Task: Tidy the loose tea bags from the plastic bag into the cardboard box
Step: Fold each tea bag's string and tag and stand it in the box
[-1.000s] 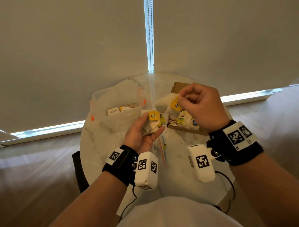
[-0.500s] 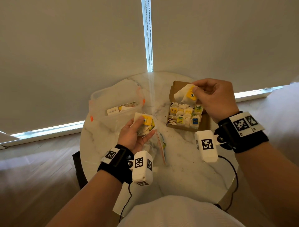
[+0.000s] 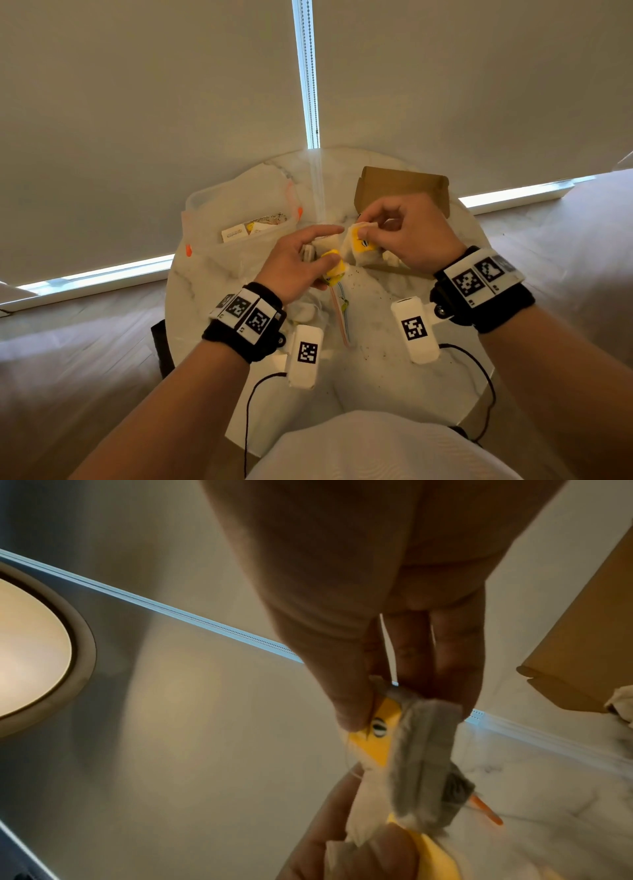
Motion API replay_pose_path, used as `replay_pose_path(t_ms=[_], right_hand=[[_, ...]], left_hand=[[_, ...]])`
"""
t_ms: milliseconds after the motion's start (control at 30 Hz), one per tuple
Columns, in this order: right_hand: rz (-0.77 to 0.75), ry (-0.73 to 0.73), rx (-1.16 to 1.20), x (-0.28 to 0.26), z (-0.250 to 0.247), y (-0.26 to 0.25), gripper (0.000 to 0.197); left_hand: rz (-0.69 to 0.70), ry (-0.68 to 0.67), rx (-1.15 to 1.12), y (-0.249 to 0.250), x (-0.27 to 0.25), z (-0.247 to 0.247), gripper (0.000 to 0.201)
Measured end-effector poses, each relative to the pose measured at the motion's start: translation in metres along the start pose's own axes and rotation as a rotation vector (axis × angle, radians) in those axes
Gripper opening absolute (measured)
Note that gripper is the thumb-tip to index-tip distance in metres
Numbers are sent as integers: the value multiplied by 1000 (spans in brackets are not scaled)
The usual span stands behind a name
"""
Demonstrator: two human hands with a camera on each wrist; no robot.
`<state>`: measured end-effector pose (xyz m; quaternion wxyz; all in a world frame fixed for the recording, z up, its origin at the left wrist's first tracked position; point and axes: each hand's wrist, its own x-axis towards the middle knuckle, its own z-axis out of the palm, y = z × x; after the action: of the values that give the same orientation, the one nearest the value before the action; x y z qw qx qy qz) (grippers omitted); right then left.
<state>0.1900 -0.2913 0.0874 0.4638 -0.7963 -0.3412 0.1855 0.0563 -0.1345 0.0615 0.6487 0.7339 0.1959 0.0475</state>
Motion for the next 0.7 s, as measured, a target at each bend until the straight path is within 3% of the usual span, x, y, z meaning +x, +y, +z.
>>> replay_pose_path(t_ms=[133,267,400,500,700], right_hand=[[-33,28,-12,3,1,4,9],[-14,17,-25,8,-9,13,13],[127,95,-76,28,-49,41,6],[214,183,-242,49,-80,80,13],[419,145,-417,68,-81,161,13]], left_hand=[[-72,-116,25,4,4,4,32],[-89,-45,-11,-1,8,8,26],[-117,24,-66,-6,15,9,24],[-132,40,-79,-8,20,11,24],[-169,63,-81,-14,29,17,25]])
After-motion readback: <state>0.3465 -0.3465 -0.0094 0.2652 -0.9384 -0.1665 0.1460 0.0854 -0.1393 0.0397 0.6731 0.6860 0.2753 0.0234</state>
